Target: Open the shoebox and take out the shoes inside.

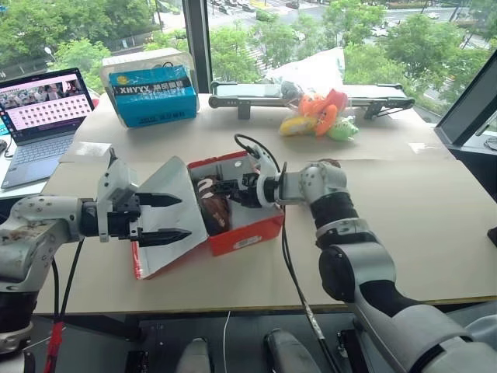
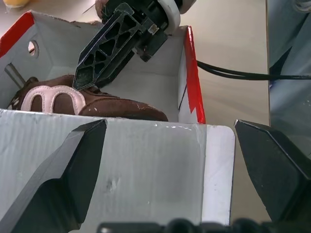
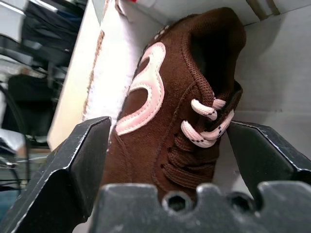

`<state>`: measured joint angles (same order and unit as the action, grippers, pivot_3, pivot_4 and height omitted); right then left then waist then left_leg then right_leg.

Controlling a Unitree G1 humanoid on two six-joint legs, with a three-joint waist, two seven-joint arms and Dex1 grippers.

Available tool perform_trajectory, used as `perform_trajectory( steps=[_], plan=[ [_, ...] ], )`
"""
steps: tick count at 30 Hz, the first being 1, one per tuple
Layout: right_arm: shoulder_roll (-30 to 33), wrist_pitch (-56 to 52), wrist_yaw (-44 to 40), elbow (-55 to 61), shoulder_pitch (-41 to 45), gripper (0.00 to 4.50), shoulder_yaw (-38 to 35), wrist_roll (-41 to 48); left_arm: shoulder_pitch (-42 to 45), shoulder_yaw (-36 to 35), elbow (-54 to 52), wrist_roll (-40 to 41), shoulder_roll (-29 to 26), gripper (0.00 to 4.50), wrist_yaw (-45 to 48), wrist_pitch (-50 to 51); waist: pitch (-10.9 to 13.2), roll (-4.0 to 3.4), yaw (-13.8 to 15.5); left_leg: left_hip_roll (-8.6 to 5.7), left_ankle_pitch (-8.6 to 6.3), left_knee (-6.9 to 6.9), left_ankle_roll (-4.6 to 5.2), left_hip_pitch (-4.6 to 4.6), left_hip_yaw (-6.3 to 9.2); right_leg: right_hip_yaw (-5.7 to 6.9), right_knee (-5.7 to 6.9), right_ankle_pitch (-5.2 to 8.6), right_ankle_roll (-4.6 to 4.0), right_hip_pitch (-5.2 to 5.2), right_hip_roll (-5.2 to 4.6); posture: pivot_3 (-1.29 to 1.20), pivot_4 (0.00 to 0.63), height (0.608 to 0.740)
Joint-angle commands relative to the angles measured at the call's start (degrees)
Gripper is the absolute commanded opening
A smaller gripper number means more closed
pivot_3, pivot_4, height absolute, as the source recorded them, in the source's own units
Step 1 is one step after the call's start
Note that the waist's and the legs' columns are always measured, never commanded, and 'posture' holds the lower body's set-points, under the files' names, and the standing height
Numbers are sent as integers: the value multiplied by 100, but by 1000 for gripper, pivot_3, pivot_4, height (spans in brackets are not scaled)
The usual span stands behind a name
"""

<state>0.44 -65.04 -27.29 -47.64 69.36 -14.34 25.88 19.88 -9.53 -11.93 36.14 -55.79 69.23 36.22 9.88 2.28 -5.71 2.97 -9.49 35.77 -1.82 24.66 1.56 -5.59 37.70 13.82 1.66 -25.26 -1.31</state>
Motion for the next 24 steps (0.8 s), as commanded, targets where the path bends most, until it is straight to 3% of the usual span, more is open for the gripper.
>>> perform_trajectory(
  steps=[1, 8, 13, 14, 15, 24],
  plan=[
    [-115, 269, 172, 31, 114, 4462, -68, 49, 80, -77, -117, 11, -60, 4500, 3, -64, 0, 0, -1, 0, 0, 0, 0, 0, 0, 0, 0, 0, 0, 0, 0, 0, 150, 736],
    [-161, 655, 655, 420, -186, 4462, 900, -775, 74, -102, -108, 13, -103, 4500, 27, -42, 0, 0, 4, -1, 0, 2, 0, 0, 1, 0, 1, 0, 1, 1, -1, 0, 150, 736],
    [-218, 646, 731, 553, -276, 4462, 945, -765, 78, -98, -111, 18, -115, 4500, 35, -27, 0, 0, 7, 0, 0, 4, 0, -6, 1, 1, 8, -1, 1, 5, 0, 0, 150, 736],
    [-223, 640, 726, 565, -291, 3961, 944, -757, 79, -96, -109, 15, -117, 4500, 38, -31, 0, 0, 7, -1, 0, 6, 0, -8, 2, 0, 13, -1, 1, 6, 0, 0, 150, 736],
    [-227, 630, 726, 568, -300, 3826, 929, -742, 84, -94, -104, 12, -117, 4500, 39, -33, 0, 0, 7, -1, 0, 9, 0, -9, 2, 0, 17, -1, 1, 6, 0, 0, 150, 736],
    [-364, 307, 709, 502, -302, 779, 423, -313, 111, -74, -71, -39, -112, 4500, 23, -70, 0, 0, -4, -1, 1, 10, 1, -28, 2, -1, 27, -1, 0, 17, 2, 0, 150, 736]
  ],
)
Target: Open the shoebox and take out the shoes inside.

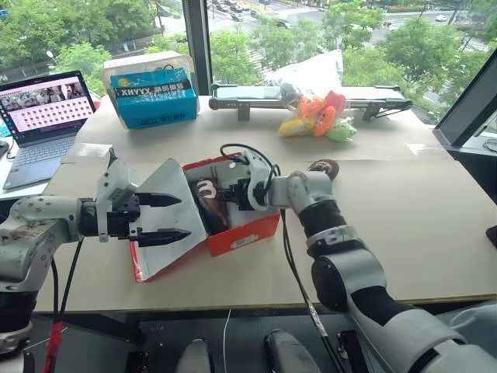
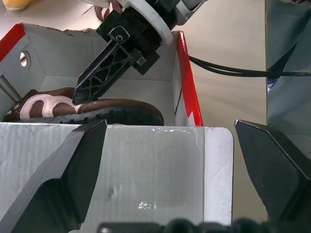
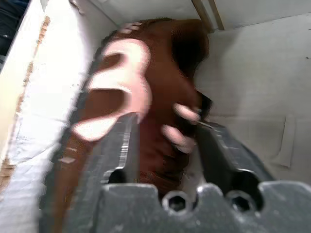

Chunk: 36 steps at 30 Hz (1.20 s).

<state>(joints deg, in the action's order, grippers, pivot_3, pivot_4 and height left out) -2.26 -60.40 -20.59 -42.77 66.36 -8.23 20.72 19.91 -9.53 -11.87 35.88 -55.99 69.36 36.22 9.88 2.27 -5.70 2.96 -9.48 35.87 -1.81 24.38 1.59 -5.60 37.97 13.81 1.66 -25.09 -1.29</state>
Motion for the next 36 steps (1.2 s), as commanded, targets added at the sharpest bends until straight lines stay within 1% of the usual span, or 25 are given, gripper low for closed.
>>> perform_trajectory(
  steps=[1, 2, 3, 12, 16, 21, 24, 28, 36],
  plan=[
    [-97, -166, 53, 16, -3, 410, -203, 206, 108, -76, -79, -13, -93, 4500, 11, -69, 0, 0, -9, 0, 0, 0, 0, 0, 0, 0, 0, 0, 0, 0, 0, 0, 150, 736],
    [-95, -161, 64, 18, -6, 131, -195, 188, 108, -79, -78, -13, -91, 4500, 11, -68, 0, 0, -9, 0, 0, -1, 0, 1, 0, -1, -1, 0, 0, 0, 1, 0, 150, 736],
    [-93, -158, 69, 20, -9, 27, -188, 172, 108, -81, -78, -13, -89, 4500, 9, -68, 0, 0, -7, 0, 0, -2, 0, 1, 0, 0, -1, 0, -1, 0, 0, 0, 150, 736],
    [-76, -131, 139, 3, 34, 27, -252, 164, 128, -72, -78, -25, -79, 4500, -15, -73, 0, 0, -6, 0, 0, -1, 0, 1, 0, -1, -2, 1, 0, -1, 0, 0, 150, 736],
    [-69, -128, 229, 212, 127, 27, -443, 285, 145, -54, -85, -23, -73, 4500, -22, -62, 0, 0, -5, 0, 0, -1, 0, 1, 0, -1, -2, 1, 0, -1, 0, 0, 150, 736],
    [-2, -550, 472, 1085, 332, 27, -650, 577, 161, -40, -88, -14, -70, 4500, -21, -43, 3, -1, 2, 0, 0, -1, 0, 6, 0, -1, -2, 1, 0, -4, 0, 0, 150, 736],
    [22, -966, 634, 1862, 382, 27, -641, 701, 167, -43, -86, -5, -71, 4500, -19, -35, 4, -1, 7, 0, 0, -2, 0, 11, 1, 0, -5, 1, 0, -7, 0, 0, 150, 736],
    [51, -1313, 775, 2543, 328, 27, -515, 736, 202, -7, -76, -10, -48, 4500, -25, -37, 4, -1, 4, 0, 0, -3, 0, 24, 2, 1, -12, 1, 0, -15, -1, 0, 150, 736],
    [181, -1505, 908, 2914, 225, 27, -458, 630, 258, 61, -31, -37, -32, 4500, -6, -75, 5, -1, 8, 0, 0, -3, 0, 25, 2, 2, -13, 1, 0, -15, -1, 0, 150, 736]
  ],
)
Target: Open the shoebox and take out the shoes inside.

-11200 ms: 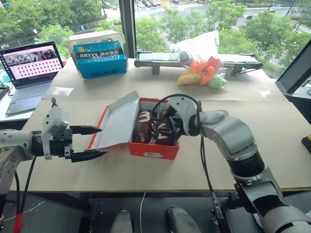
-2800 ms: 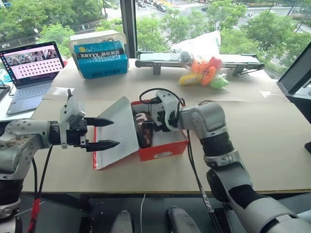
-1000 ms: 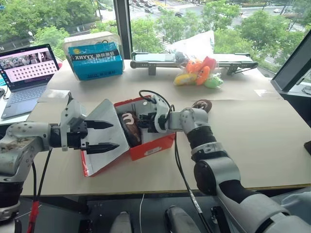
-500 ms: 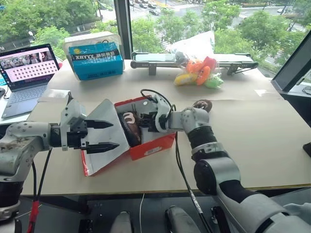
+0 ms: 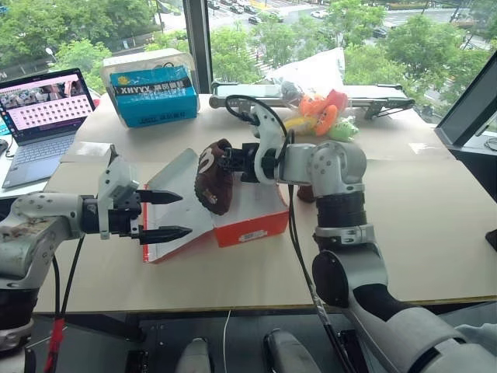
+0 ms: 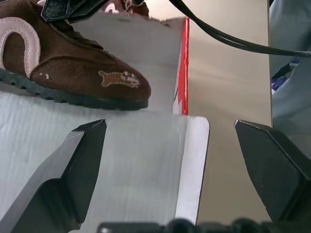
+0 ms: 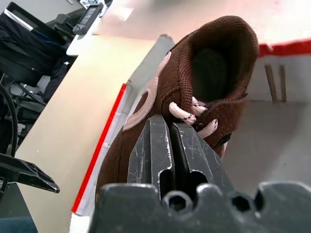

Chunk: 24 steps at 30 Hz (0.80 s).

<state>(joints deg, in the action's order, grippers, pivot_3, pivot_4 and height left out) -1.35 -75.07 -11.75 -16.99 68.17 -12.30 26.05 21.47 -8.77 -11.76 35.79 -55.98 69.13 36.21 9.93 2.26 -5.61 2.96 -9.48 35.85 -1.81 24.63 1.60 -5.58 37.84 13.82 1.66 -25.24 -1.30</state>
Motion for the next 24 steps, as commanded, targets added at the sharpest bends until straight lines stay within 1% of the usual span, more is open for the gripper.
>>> perform_trajectory(
  steps=[1, 6, 10, 14, 19, 22, 24],
  plan=[
    [110, -38, 32, 332, 15, 27, -45, 86, 112, -10, -37, -25, -30, 4500, 18, -70, 0, 0, -2, 0, 0, 0, 0, 0, 0, 0, 0, 0, 0, 0, 0, 0, 150, 736],
    [160, -51, 104, 373, -16, 27, -87, 95, 123, 6, -26, -20, -32, 4500, 23, -71, 0, 0, -6, 0, 0, 0, 0, 0, 0, -1, 0, 0, 0, 0, 0, 0, 150, 736],
    [332, -199, 202, 553, 151, 27, -310, 161, 122, 22, -23, -12, -31, 4500, 27, -70, 1, 1, 3, 0, 0, -1, 0, 1, 0, -1, 0, 0, 0, -2, 0, 0, 150, 736],
    [481, -580, 288, 952, 275, 27, -570, 281, 137, 38, 9, -22, -22, 4500, 37, -81, 4, 1, 15, -2, 0, 0, 0, 4, -1, 0, -4, 0, 0, -1, -3, 0, 150, 736],
    [611, -1233, 372, 1506, 202, 27, -1137, 404, 172, 77, 38, -29, 0, 4500, 53, -103, 5, 1, 12, -1, 0, -2, 0, 4, 0, 1, -5, 0, 0, -2, -2, 0, 150, 736],
    [847, -1484, 489, 1766, 217, 27, -1404, 264, 191, 86, 60, -30, 0, 4500, 74, -118, 5, 1, 17, -1, 0, -1, 0, 5, -1, 1, -5, 0, 0, -1, -3, 0, 150, 736],
    [1154, -1546, 591, 1902, 245, 27, -1476, 115, 209, 96, 79, -36, 2, 4500, 86, -131, 6, 1, 23, -2, 0, 0, 0, 5, -1, 1, -6, 0, 0, -2, -4, 0, 150, 736]
  ],
)
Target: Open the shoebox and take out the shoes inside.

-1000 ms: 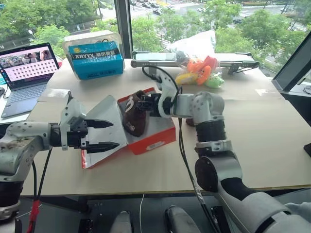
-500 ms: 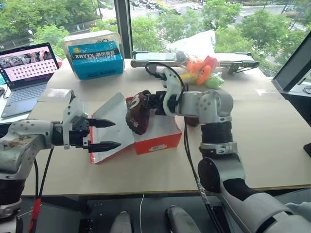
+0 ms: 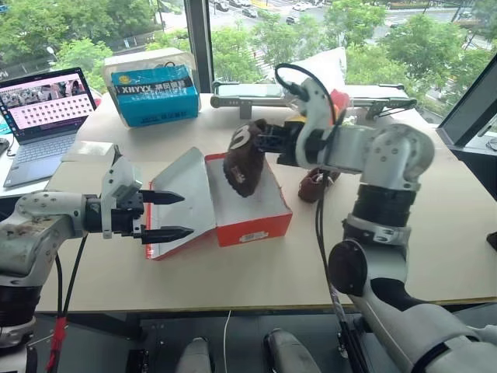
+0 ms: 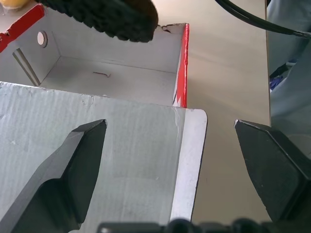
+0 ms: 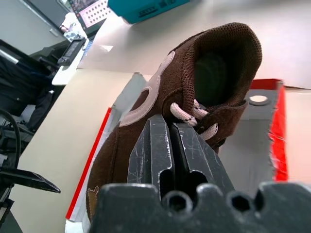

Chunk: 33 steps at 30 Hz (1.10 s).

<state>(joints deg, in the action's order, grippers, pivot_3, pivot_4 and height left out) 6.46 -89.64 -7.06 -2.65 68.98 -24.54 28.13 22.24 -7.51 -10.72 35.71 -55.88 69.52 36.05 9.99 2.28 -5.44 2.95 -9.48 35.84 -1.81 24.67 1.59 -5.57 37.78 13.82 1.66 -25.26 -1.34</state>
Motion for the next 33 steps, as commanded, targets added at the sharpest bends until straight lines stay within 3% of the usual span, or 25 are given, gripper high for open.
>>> perform_trajectory(
  steps=[1, 5, 7, 12, 23, 33],
  plan=[
    [500, -92, 168, 509, 171, 27, -255, -156, 140, -24, -15, -32, -6, 4500, 54, -124, 1, 0, 12, 0, 0, 0, 0, 0, 0, 0, -1, 0, 0, 1, 0, 0, 150, 736],
    [1448, 196, 278, 496, 59, 27, 156, -579, 238, 4, 23, -37, 73, 4500, 73, -197, 6, -2, 30, -2, 0, 0, 0, 2, -3, -1, -9, 0, 1, 1, -3, 0, 150, 736],
    [2126, 536, 273, 399, -153, 27, 718, -942, 331, 31, 40, -30, 118, 4500, 91, -220, 8, -4, 42, -5, 0, -2, 0, 4, -5, -2, -14, 0, 2, 0, -6, 0, 150, 736],
    [2580, 974, 122, 108, -444, 27, 1119, -1207, 594, 31, 117, -6, 247, 4500, 77, -223, 9, -4, -20, -6, 0, -7, 0, 2, -14, -13, -18, 1, 3, -1, -6, 0, 150, 736],
    [2589, 2404, -87, -1539, -1179, 27, 1296, -1631, 710, 8, -7, 38, 380, 4500, -1, -125, 16, -5, 0, -10, 1, 4, 2, 1, -14, -16, -15, -6, 13, 6, -7, 0, 150, 736],
    [2485, 3108, -397, -2560, -1230, 27, 1525, -1755, 619, -34, -91, 77, 326, 4500, -39, -96, 21, -10, -6, -9, 1, 3, 2, -1, -11, -16, -14, -6, 14, 8, -5, 0, 150, 736]
  ],
)
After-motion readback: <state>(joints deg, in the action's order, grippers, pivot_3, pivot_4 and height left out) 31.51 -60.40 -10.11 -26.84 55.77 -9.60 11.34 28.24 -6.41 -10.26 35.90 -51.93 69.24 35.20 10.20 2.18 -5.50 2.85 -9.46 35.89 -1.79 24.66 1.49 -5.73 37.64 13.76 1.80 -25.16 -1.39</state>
